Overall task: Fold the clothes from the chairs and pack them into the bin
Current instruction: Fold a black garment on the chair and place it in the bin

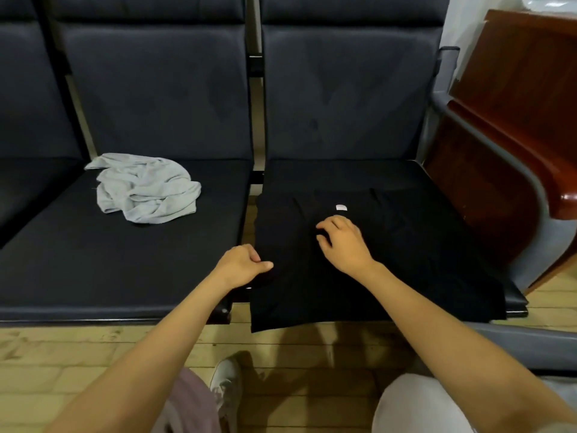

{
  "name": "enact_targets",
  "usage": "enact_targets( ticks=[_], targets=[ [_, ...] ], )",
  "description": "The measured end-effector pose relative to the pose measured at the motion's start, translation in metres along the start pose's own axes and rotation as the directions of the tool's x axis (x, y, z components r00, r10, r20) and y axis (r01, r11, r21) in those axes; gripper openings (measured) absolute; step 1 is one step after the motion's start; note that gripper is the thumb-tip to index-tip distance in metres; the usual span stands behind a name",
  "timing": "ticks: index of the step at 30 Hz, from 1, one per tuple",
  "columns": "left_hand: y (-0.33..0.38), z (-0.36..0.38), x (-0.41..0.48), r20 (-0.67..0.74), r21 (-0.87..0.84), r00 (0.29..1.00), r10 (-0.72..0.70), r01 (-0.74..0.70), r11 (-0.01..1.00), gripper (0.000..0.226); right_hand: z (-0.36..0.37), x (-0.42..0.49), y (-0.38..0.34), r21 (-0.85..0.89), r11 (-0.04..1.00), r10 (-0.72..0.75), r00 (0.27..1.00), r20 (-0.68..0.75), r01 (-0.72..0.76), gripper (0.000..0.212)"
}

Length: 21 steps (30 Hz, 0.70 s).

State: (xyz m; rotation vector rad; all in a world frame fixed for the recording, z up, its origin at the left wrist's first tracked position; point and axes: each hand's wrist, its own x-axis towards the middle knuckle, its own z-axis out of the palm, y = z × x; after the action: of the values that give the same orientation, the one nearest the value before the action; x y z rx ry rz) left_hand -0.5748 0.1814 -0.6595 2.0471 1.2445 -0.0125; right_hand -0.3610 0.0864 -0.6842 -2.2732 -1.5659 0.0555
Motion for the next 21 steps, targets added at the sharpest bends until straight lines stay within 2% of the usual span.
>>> enact_targets(
  ticks=[4,7,10,12,16,18,19,21],
  targets=[
    [-0.006,-0.008,-0.005,0.191,-0.046,0.982,-0.002,0.011,0.999,0.036,0.023,0.008,-0.028,0.049,0.997,-0.068,0.996,0.065,0.064,0.036],
    [-0.007,-0.007,-0.008,0.229,-0.014,0.973,0.034,-0.031,0.999,0.034,0.038,0.006,-0.027,0.041,0.999,-0.027,0.998,0.062,0.025,0.040],
    [-0.007,-0.001,-0.012,0.259,-0.018,0.965,0.046,-0.042,0.999,0.023,0.038,0.007,-0.026,0.035,0.999,-0.017,0.997,0.069,0.014,0.043],
    [-0.007,-0.001,-0.014,0.215,-0.021,0.975,0.051,-0.047,0.999,0.017,0.035,0.009,-0.027,0.030,0.999,-0.016,0.994,0.104,0.013,0.045],
    [-0.007,-0.007,-0.017,0.025,-0.096,1.000,0.003,-0.001,0.995,0.018,0.028,0.025,-0.036,-0.032,0.998,0.058,0.988,0.145,-0.054,0.042],
    [-0.008,-0.006,-0.020,0.049,-0.212,0.996,-0.068,0.077,0.974,0.025,0.024,0.041,-0.050,0.002,0.999,0.040,0.997,0.070,-0.040,0.036],
    [-0.008,-0.006,-0.022,0.106,-0.281,0.990,-0.095,0.122,0.952,0.037,0.023,0.050,-0.058,0.036,0.999,0.012,0.998,0.056,-0.014,0.035],
    [-0.012,-0.004,-0.020,0.205,-0.357,0.972,-0.110,0.179,0.917,0.064,0.024,0.071,-0.074,0.091,0.996,-0.017,0.992,0.128,0.005,0.039]
  ],
)
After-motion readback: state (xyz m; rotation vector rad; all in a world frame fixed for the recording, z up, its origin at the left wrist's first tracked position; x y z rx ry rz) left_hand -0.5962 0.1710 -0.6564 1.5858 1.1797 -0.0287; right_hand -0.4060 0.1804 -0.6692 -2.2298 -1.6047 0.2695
